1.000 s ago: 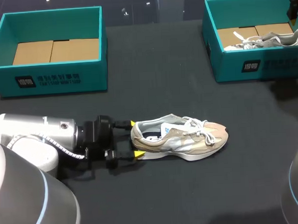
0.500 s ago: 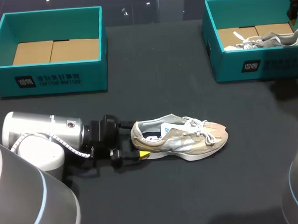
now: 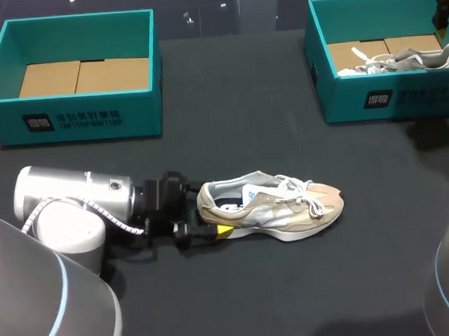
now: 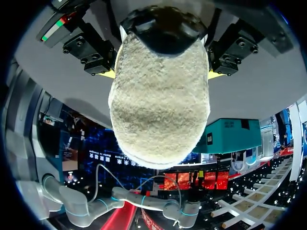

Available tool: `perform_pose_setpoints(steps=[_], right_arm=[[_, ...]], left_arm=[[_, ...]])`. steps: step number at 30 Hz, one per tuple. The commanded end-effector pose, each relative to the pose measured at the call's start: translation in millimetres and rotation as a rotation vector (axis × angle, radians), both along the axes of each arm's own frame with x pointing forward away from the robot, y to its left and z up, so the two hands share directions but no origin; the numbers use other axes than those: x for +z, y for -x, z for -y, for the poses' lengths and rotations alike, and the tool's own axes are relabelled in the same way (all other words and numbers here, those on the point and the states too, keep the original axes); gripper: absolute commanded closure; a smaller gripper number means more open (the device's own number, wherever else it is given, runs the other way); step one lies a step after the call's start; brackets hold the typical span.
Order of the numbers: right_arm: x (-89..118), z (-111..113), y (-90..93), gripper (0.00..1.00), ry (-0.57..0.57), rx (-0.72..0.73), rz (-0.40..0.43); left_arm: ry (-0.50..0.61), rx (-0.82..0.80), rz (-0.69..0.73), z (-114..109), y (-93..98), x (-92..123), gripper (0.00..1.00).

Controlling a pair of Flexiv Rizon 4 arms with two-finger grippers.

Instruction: Take the shoe out of the shoebox, open the shoe tongue, remove and reinsert the insole, then place the shoe into the shoebox

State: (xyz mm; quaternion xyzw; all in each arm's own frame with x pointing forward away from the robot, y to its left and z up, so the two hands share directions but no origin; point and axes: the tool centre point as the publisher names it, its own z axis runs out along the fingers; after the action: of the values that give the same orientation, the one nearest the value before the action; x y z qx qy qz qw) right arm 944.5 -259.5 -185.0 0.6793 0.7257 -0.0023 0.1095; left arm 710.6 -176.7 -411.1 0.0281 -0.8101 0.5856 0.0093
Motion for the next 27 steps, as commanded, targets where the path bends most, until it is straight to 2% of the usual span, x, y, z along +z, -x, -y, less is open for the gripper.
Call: perform_pose_setpoints(steps=[1, 3, 4, 5, 6, 7, 27], right_arm=[[0, 0, 0.0, 0.0, 0.0, 0.0, -0.001], [0, 0, 0.0, 0.0, 0.0, 0.0, -0.001], [0, 0, 0.0, 0.0, 0.0, 0.0, -0.001], [0, 0, 0.0, 0.0, 0.0, 0.0, -0.001], [0, 0, 0.0, 0.0, 0.0, 0.0, -0.001], [0, 0, 0.0, 0.0, 0.0, 0.0, -0.001], [0, 0, 0.0, 0.0, 0.0, 0.0, -0.001]], left_arm=[[0.002, -0.007, -0.005, 6, -3.3, -3, 0.0], [0.003, -0.01, -0.006, 6, -4.0, -2, 0.0], [0.004, -0.011, -0.005, 7, -4.4, -2, 0.42], [0.004, -0.011, -0.005, 7, -5.1, -2, 0.58], [0.005, -0.014, -0.005, 7, -5.7, -2, 0.9], [0.007, -0.016, -0.005, 7, -6.1, -2, 1.0], [0.012, -0.082, 0.027, -6, -6.7, -2, 1.0]])
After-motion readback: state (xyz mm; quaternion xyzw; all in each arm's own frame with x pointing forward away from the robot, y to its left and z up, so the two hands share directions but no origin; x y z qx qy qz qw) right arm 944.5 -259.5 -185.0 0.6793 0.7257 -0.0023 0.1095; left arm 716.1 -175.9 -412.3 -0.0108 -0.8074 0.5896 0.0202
